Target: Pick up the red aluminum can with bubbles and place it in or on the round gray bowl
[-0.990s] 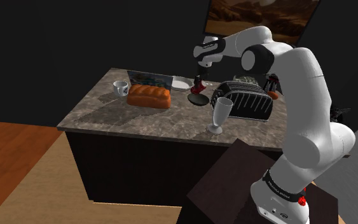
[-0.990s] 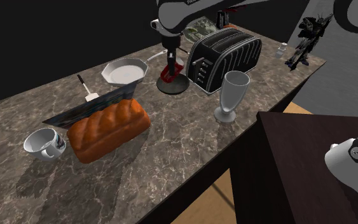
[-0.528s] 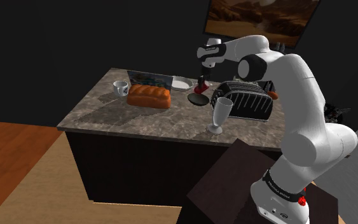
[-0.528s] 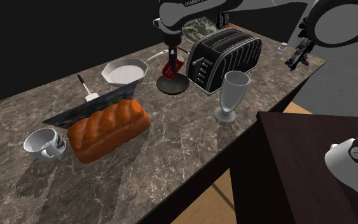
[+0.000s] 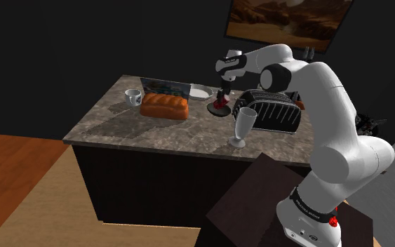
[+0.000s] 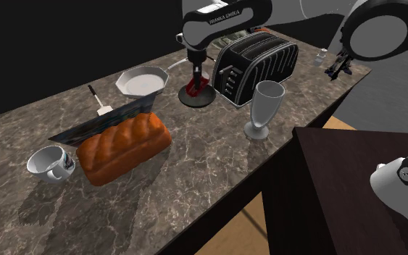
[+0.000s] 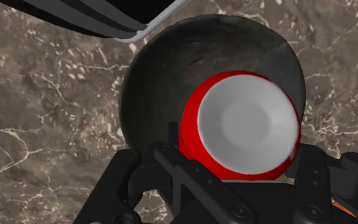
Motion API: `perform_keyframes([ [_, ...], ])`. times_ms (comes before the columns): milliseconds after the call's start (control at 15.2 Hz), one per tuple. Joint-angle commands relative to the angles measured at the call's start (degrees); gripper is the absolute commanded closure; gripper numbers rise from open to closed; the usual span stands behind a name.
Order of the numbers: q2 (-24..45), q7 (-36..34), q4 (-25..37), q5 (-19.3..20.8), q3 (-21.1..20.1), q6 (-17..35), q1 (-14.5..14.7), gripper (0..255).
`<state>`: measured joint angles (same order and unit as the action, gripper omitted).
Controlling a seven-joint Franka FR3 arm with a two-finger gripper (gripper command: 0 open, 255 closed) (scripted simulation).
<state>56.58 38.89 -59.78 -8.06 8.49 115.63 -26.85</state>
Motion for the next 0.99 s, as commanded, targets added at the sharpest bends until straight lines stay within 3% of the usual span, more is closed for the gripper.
perform_keyframes([
  [0, 0.7, 0.1, -0.3, -0.1, -0.1, 1.1, 0.0, 255],
  [594, 1.5, 0.1, -0.2, -0.1, -0.1, 1.8, -0.1, 255],
  [660, 1.5, 0.1, -0.2, -0.1, -0.1, 1.8, -0.1, 0],
  [924, 1.5, 0.1, -0.3, -0.1, -0.1, 1.8, -0.1, 0],
])
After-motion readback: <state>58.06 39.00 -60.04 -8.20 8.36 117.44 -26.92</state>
